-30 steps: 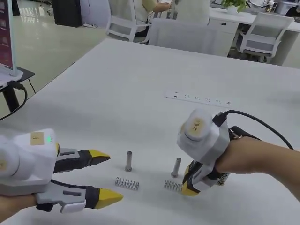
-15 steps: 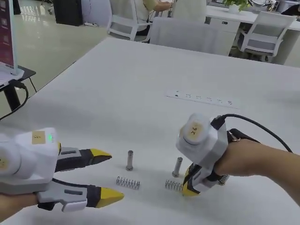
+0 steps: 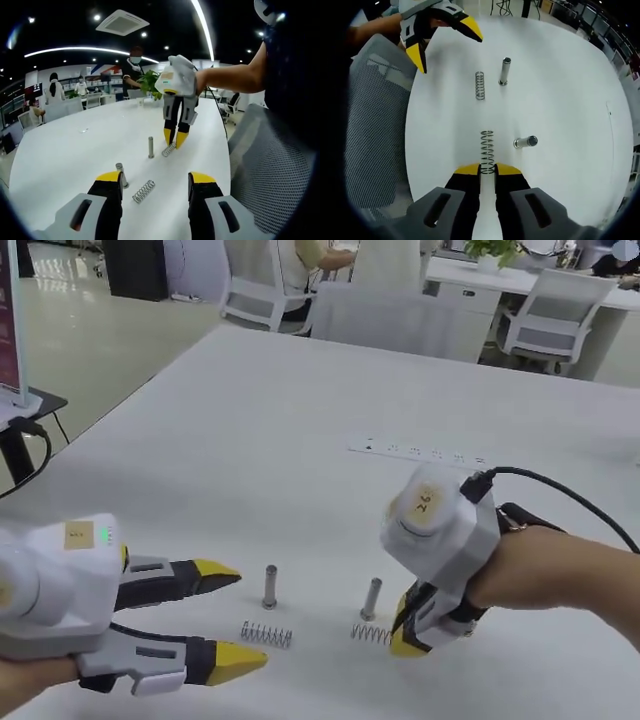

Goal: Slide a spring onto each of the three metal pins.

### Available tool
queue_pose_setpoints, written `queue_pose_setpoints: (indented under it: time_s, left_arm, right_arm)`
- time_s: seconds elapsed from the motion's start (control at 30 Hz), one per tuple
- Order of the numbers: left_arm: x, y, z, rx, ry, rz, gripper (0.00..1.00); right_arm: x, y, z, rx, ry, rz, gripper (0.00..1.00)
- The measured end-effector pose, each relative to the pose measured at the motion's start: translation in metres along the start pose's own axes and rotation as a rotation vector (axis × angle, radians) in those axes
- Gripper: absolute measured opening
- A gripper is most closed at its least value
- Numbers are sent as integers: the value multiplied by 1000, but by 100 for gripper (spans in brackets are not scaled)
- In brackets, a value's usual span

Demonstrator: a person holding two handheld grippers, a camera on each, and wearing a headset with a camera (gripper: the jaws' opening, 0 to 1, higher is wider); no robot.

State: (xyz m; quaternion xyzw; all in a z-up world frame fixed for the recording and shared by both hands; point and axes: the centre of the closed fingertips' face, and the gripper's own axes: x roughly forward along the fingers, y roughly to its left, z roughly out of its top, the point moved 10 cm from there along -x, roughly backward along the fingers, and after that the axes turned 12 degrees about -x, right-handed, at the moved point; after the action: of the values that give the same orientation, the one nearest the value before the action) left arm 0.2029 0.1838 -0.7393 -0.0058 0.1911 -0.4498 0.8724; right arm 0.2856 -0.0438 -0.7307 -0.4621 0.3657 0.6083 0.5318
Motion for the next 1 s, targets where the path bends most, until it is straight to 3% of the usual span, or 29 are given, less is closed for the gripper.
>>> queue_pose_setpoints:
  time_s: [0.33,1.0]
  left_arm:
    - [14,-13,6,12,10,-63,43]
    - [31,-26,14,26,1,-171,32]
  right_arm:
    - [-19,14,17,-49,-31,11,8]
    - [-32,26,54,-153,-66,16,8]
